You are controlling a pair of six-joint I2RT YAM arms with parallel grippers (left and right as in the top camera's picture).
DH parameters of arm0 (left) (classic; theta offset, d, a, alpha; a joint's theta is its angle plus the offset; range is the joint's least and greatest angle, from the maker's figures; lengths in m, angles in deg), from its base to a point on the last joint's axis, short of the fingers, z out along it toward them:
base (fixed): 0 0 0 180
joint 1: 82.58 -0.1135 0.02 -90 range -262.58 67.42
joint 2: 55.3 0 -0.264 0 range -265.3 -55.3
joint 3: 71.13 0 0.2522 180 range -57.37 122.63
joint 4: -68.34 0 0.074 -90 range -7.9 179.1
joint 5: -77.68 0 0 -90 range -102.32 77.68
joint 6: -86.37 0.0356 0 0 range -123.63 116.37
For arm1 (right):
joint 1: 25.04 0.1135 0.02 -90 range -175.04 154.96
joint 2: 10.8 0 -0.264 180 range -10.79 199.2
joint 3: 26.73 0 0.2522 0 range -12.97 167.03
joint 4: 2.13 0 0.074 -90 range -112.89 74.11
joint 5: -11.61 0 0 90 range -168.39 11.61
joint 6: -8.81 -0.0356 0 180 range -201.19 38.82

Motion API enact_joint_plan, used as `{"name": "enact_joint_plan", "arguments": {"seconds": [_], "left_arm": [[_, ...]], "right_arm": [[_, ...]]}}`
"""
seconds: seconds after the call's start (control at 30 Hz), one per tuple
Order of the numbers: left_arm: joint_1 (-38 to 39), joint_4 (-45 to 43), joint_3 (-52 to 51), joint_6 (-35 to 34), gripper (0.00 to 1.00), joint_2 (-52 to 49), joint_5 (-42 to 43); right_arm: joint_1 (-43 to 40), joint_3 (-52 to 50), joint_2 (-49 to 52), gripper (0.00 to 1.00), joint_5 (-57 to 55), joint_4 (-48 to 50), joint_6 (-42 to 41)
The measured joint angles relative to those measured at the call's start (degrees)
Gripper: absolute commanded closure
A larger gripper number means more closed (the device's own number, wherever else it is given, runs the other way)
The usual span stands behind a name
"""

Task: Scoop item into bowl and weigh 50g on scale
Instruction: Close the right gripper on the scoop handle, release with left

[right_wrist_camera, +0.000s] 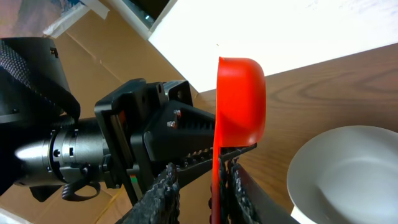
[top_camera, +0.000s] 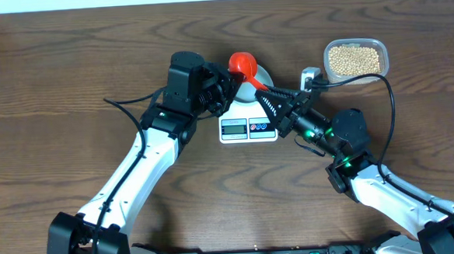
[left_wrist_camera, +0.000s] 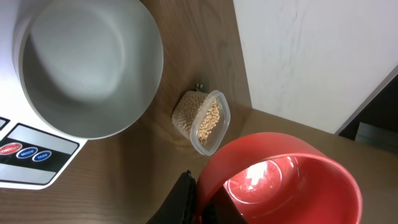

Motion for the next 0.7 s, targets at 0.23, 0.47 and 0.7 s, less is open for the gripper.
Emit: {"name": "enact_joint_plan", "arguments": {"seconds": [0.23,0.47,0.7], "left_arm": [[0.0,0.0,0.0,0.0,0.93,0.0,1.1],[0.0,0.2,0.0,0.0,0.93,0.0,1.5],[0.0,2.1,0.0,0.0,0.93,0.0,1.5]], "right_arm": [[0.0,0.0,0.0,0.83,-1.3,0.0,0.0],[0.0,0.0,0.0,0.89,-1.9,0.0,0.0],[0.0,0.0,0.0,0.96,-2.0,-0.1,-0.3]]}}
